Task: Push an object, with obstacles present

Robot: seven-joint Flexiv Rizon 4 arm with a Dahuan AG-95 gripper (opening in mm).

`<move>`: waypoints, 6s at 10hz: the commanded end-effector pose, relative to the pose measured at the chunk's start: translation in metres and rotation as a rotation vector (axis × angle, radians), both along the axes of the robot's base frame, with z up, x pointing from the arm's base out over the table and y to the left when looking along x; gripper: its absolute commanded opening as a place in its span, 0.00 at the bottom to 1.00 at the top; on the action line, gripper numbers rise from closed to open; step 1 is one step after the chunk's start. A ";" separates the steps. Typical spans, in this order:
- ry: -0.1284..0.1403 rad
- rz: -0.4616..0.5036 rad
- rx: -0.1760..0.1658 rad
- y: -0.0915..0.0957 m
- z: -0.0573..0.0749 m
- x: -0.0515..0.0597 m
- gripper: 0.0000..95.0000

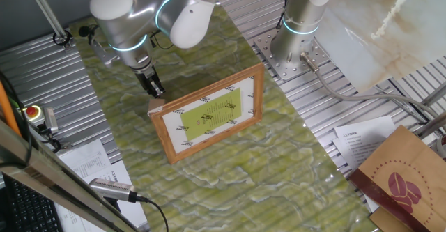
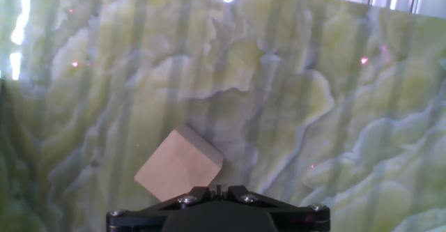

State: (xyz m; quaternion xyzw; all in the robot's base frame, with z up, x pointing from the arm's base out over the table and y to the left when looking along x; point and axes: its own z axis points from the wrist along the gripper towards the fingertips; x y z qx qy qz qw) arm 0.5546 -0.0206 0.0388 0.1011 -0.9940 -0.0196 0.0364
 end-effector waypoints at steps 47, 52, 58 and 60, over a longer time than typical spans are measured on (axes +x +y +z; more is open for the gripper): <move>0.010 -0.052 -0.013 0.056 0.004 0.067 0.00; 0.009 -0.071 -0.016 0.058 0.008 0.074 0.00; 0.007 -0.035 -0.013 0.064 0.014 0.088 0.00; 0.009 -0.042 -0.018 0.064 0.015 0.088 0.00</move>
